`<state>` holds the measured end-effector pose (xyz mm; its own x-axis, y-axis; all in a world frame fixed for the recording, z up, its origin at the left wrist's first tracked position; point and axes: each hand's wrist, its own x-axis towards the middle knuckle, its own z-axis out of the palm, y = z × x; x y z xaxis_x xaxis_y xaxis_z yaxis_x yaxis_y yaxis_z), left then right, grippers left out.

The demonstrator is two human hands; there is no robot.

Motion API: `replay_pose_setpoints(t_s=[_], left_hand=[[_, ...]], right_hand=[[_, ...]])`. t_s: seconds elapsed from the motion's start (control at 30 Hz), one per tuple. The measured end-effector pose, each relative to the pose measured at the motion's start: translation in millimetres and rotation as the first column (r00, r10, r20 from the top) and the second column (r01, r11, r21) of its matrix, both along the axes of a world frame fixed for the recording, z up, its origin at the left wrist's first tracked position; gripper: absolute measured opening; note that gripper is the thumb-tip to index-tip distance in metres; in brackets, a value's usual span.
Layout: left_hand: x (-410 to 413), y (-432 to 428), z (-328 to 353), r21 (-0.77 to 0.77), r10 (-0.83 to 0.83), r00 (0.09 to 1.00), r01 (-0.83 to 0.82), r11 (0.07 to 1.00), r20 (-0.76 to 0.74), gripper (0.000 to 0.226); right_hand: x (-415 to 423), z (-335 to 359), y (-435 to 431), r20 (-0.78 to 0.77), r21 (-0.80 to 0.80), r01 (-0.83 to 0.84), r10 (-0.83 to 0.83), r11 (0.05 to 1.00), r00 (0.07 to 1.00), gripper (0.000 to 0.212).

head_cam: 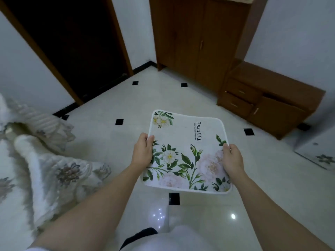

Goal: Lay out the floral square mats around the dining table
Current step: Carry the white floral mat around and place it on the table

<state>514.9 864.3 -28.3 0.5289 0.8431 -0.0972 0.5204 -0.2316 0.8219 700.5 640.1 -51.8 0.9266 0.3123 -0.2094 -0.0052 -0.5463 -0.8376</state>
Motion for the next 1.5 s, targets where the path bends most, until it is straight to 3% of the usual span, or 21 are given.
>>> replay_pose_setpoints(t_s=[0.4,0.77,1.03,1.3,1.5], left_hand=[[-42,151,-26,-0.049,0.393,0.919,-0.394,0.918,-0.026,0.032],[-54,364,-24,-0.056,0.538,0.842,-0.536,0.842,0.045,0.031],[-92,457,-8,-0.072,0.669,0.74,-0.666,0.743,0.063,0.03],[-168,507,6,-0.018,0.862,0.502,-0.864,0.504,0.068,0.035],[-219,504,18,-0.007,0.982,0.172,-0.985,0.173,0.075,0.031]], right_hand=[[30,-5,236,0.012,-0.015,-0.391,0.391,0.92,0.92,0.03],[37,14,494,0.081,-0.073,-0.538,0.543,0.84,0.836,0.035],[9,20,638,0.07,-0.06,-0.669,0.672,0.741,0.738,0.033],[-68,17,784,0.054,-0.012,-0.871,0.87,0.491,0.49,0.034],[-158,36,876,0.061,-0.014,-0.984,0.983,0.175,0.174,0.036]])
